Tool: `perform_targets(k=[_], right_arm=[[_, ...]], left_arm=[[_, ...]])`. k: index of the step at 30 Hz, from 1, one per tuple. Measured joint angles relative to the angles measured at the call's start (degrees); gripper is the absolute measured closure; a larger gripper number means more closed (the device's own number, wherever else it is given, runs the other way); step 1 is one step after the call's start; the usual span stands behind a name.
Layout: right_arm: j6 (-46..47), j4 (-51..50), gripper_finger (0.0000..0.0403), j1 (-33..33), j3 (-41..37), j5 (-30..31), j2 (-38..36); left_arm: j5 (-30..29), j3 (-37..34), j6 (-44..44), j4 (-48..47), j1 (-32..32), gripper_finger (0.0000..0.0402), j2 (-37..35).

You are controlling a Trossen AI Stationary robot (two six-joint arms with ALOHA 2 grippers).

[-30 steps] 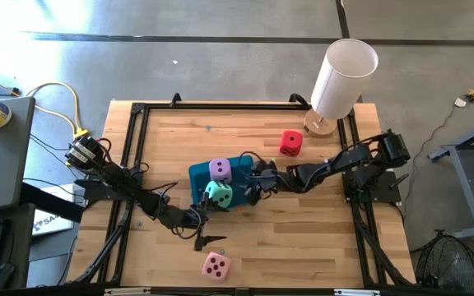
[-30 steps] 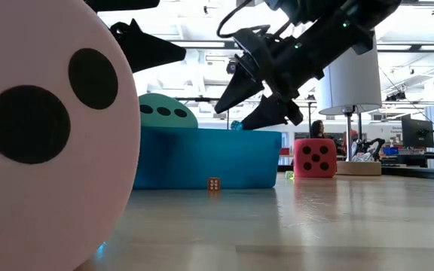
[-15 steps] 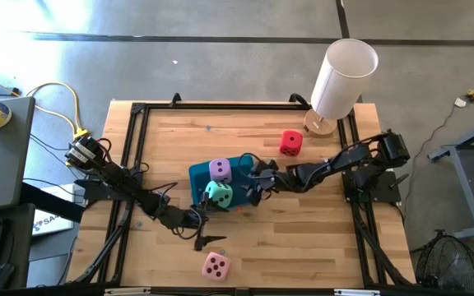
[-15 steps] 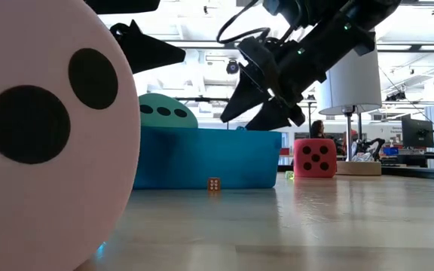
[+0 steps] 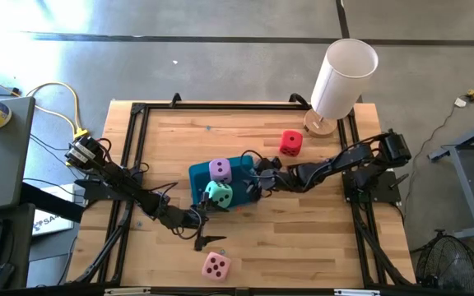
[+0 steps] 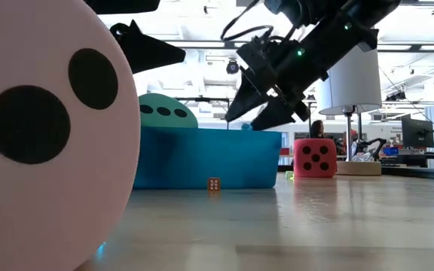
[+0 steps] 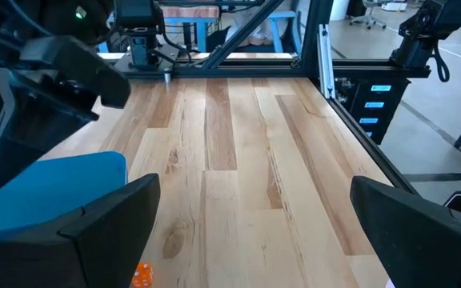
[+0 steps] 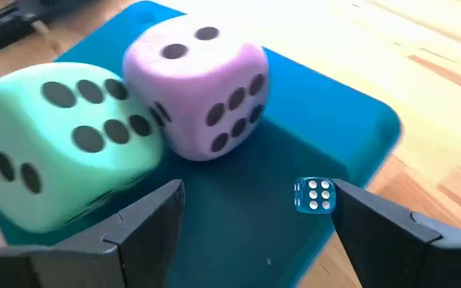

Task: Pick & Place Dice
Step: Put the small blue dice into the blue bin

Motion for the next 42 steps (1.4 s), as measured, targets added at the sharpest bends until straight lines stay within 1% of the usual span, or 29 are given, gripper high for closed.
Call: perform_targets(k=[4,11,23,37,42], right_arm=[[2.7,-2.9,0.0104,-0.7,0.0,0.4,0.0],[2.7,-2.9,0.0104,-0.8,0.0,0.4,0.0],[2.6,-2.5,0.0104,-0.8,0.0,-1.5,0.0],[2.6,-2.5,0.0104,-0.8,0.0,-1.8,0.1],[2.7,-2.3,0.0104,-0.9,0.0,-4.3,0.1]], left_arm=[[0.0,0.0,0.0,0.0,0.0,0.0002,0.0],[0.0,0.0,0.0,0.0,0.0,0.0002,0.0],[0.0,0.0,0.0,0.0,0.0,0.0002,0.0],[0.0,0.0,0.0,0.0,0.0,0.0002,0.0],[0.0,0.0,0.0,0.0,0.0,0.0002,0.0]])
